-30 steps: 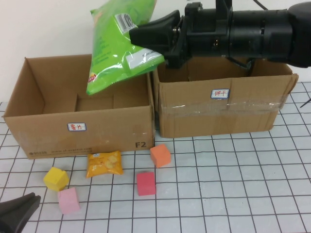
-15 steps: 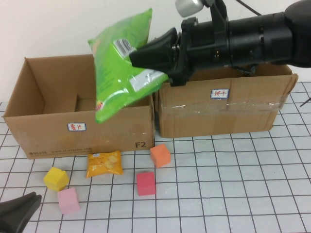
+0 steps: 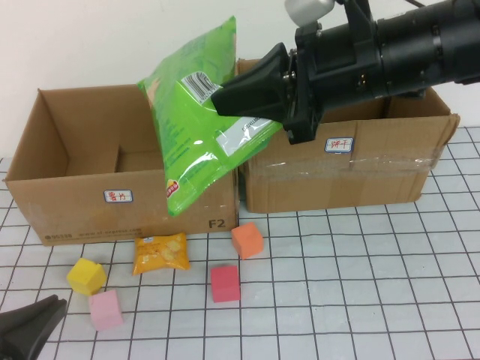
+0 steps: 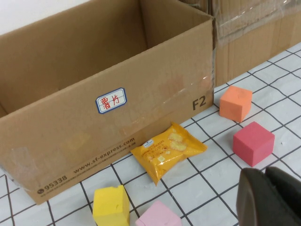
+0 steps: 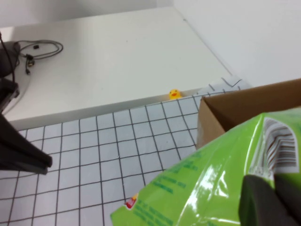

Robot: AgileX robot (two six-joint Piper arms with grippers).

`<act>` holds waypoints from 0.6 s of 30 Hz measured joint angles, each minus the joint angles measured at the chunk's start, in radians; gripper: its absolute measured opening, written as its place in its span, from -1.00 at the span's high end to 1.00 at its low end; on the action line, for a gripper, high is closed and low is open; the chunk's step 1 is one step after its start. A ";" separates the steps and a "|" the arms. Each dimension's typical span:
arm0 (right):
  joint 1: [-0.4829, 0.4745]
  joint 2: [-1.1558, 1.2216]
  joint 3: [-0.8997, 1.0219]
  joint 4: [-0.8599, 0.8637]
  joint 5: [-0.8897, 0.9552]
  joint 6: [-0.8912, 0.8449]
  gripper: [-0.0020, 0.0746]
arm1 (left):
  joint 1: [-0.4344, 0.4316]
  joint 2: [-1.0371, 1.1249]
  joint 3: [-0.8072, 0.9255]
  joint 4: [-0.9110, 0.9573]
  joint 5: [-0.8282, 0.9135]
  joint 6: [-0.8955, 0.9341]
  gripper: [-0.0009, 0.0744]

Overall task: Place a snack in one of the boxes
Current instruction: Place the potato chip in the potato chip box

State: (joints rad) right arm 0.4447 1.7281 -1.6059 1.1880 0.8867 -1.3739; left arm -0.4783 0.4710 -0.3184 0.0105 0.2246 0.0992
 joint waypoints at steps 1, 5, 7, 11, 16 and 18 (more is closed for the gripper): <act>0.000 0.000 0.000 -0.003 0.000 0.002 0.95 | 0.000 0.000 0.000 0.000 0.000 0.000 0.98; 0.000 0.000 0.000 -0.006 -0.012 0.008 0.95 | 0.000 0.000 0.000 0.000 -0.002 0.000 0.98; 0.000 0.000 0.000 -0.006 -0.020 0.008 0.95 | 0.000 0.000 0.000 0.000 -0.002 0.000 0.98; 0.000 0.000 0.000 -0.006 -0.053 0.008 0.95 | 0.000 0.000 0.001 0.000 -0.002 0.000 0.98; 0.000 0.002 0.000 0.007 -0.094 0.008 0.95 | 0.000 0.000 0.001 0.000 -0.002 0.000 0.98; 0.000 0.011 0.000 0.038 -0.101 0.008 0.95 | 0.000 0.000 0.001 0.000 -0.002 0.000 0.98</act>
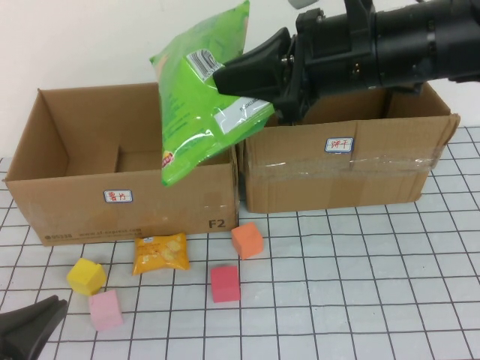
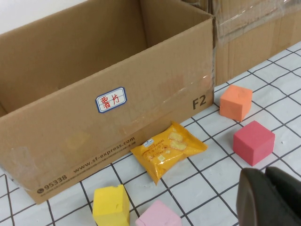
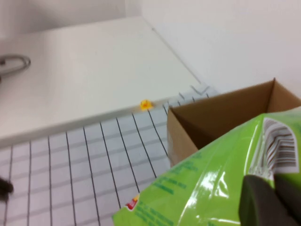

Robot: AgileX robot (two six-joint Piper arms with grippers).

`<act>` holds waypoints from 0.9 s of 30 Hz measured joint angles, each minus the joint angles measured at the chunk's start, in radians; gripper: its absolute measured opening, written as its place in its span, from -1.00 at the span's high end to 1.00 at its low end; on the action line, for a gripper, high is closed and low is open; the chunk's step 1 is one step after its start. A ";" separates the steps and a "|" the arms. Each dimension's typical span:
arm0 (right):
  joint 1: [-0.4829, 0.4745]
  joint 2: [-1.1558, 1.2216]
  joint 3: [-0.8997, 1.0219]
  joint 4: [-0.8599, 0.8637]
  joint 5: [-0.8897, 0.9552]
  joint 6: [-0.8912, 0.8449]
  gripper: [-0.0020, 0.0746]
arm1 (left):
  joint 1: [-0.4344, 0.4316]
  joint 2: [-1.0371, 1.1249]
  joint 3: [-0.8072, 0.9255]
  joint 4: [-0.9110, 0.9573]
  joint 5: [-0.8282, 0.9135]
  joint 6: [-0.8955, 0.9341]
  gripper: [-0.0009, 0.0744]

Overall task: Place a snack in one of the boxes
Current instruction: Place the potato chip in the potato chip box

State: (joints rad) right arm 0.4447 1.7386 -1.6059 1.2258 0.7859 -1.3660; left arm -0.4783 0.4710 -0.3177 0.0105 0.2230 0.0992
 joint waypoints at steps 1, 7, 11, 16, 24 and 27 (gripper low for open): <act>0.000 0.005 0.000 0.014 -0.002 0.000 0.95 | 0.000 0.000 0.000 0.000 0.000 0.000 0.98; 0.000 0.040 0.000 0.046 -0.010 -0.002 0.95 | 0.000 0.000 0.000 0.000 0.000 0.000 0.98; 0.000 0.040 0.000 0.052 -0.010 -0.010 0.95 | 0.000 0.000 0.000 0.000 0.000 0.002 0.98; 0.000 0.040 0.000 0.055 -0.010 -0.013 0.95 | 0.000 0.000 0.000 0.000 0.000 0.000 0.98; 0.021 0.071 -0.002 0.232 -0.092 -0.162 0.95 | 0.000 0.000 0.000 0.000 -0.024 0.000 0.98; 0.049 0.117 -0.003 0.389 -0.148 -0.304 0.95 | 0.000 0.000 0.000 0.000 -0.030 0.000 0.98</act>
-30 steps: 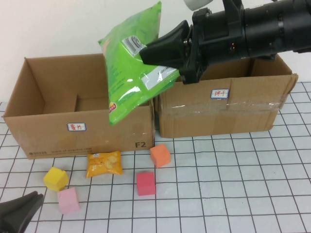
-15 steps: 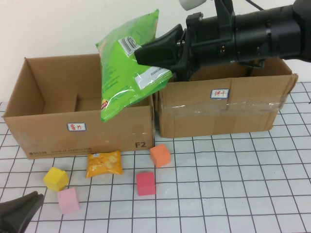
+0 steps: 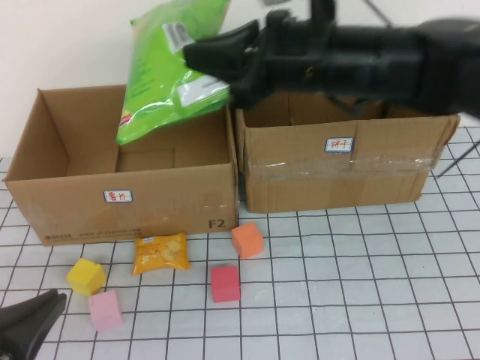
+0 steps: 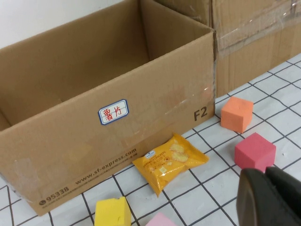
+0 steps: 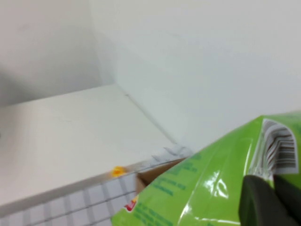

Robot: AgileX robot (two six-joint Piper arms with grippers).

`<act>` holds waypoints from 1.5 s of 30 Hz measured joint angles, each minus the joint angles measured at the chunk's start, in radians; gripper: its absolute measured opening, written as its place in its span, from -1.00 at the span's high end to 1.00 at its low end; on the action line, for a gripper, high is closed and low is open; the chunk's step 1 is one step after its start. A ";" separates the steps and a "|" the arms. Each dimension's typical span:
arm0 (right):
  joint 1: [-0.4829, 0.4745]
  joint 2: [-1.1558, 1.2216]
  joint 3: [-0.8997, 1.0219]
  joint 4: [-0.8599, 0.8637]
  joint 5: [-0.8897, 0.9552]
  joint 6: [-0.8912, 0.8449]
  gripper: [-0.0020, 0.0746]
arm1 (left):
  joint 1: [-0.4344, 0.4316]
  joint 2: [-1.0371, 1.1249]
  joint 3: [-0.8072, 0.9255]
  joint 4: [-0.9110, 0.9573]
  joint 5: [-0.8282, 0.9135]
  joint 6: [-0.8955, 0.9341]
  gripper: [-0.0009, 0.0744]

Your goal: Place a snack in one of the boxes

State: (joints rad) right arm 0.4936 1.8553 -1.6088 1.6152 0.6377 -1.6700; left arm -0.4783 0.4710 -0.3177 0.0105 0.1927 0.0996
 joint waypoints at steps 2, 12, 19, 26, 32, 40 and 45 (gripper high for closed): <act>0.020 0.043 -0.010 0.039 -0.044 -0.078 0.95 | 0.000 0.000 0.000 0.000 -0.002 0.000 0.98; 0.069 0.275 -0.180 0.074 -0.156 -0.136 0.59 | 0.000 0.000 0.000 0.000 -0.006 -0.006 0.98; 0.071 0.321 -0.227 0.076 -0.116 -0.035 -0.58 | 0.000 0.000 0.000 0.000 -0.006 -0.006 0.98; 0.071 0.196 -0.227 -0.185 -0.023 0.192 0.08 | 0.000 0.000 0.000 0.000 0.031 -0.045 0.98; 0.073 -0.008 -0.229 -0.772 0.241 0.547 0.85 | 0.000 0.089 -0.035 0.002 0.115 -0.327 0.98; 0.073 -0.266 -0.068 -1.343 0.347 0.916 0.93 | 0.000 0.494 -0.228 0.027 0.109 -0.443 0.98; 0.073 -0.478 0.257 -1.475 0.185 1.019 0.93 | 0.000 0.715 -0.280 0.030 -0.005 -0.462 0.98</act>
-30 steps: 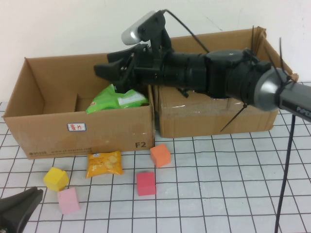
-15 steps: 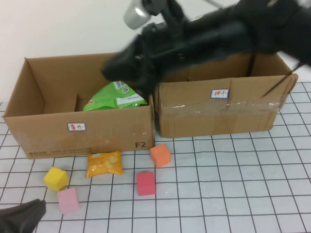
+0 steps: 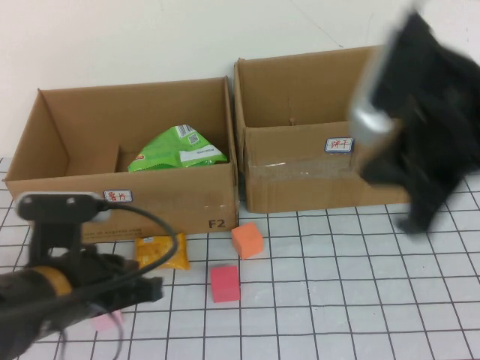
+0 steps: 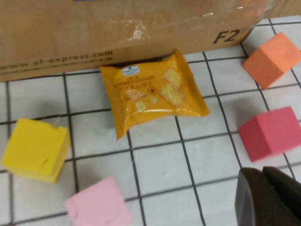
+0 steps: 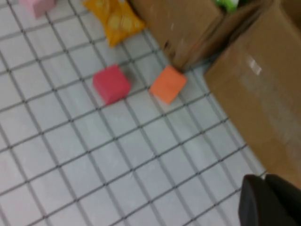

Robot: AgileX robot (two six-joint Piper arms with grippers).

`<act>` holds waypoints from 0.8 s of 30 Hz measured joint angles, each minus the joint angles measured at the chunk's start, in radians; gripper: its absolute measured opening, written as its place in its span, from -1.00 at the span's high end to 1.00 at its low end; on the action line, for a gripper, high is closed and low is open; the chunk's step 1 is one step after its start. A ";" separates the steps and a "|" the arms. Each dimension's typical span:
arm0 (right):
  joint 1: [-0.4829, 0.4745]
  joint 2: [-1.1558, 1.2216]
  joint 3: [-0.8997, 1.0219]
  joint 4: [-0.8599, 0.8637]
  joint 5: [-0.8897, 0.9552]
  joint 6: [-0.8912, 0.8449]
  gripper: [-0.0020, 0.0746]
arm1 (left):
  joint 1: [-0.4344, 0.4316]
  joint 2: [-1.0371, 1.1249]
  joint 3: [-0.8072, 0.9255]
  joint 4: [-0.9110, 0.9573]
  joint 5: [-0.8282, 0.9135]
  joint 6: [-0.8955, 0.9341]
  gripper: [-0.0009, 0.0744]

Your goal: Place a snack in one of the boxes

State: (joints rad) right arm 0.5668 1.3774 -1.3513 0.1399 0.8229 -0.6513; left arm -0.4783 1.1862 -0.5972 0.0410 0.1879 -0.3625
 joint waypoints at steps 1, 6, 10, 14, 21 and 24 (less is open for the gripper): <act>0.000 -0.045 0.069 -0.005 -0.025 0.008 0.93 | 0.000 0.033 -0.001 0.000 -0.030 -0.010 0.98; 0.000 -0.247 0.329 -0.011 -0.072 0.041 0.93 | 0.000 0.148 -0.005 0.002 -0.155 -0.033 0.98; 0.000 -0.423 0.470 -0.013 -0.076 0.089 0.93 | 0.000 0.221 -0.046 0.002 -0.170 -0.033 0.85; 0.000 -0.580 0.580 -0.016 -0.070 0.142 0.93 | 0.000 0.285 -0.093 0.019 -0.132 -0.003 0.22; 0.000 -0.793 0.675 -0.018 0.018 0.184 0.93 | 0.000 0.400 -0.147 0.088 -0.120 0.001 -0.78; 0.000 -0.853 0.693 -0.025 0.056 0.204 0.93 | 0.002 0.452 -0.181 0.092 -0.132 0.003 -0.82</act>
State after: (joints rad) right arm 0.5668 0.5245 -0.6579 0.1153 0.8787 -0.4476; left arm -0.4762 1.6382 -0.7780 0.1330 0.0556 -0.3596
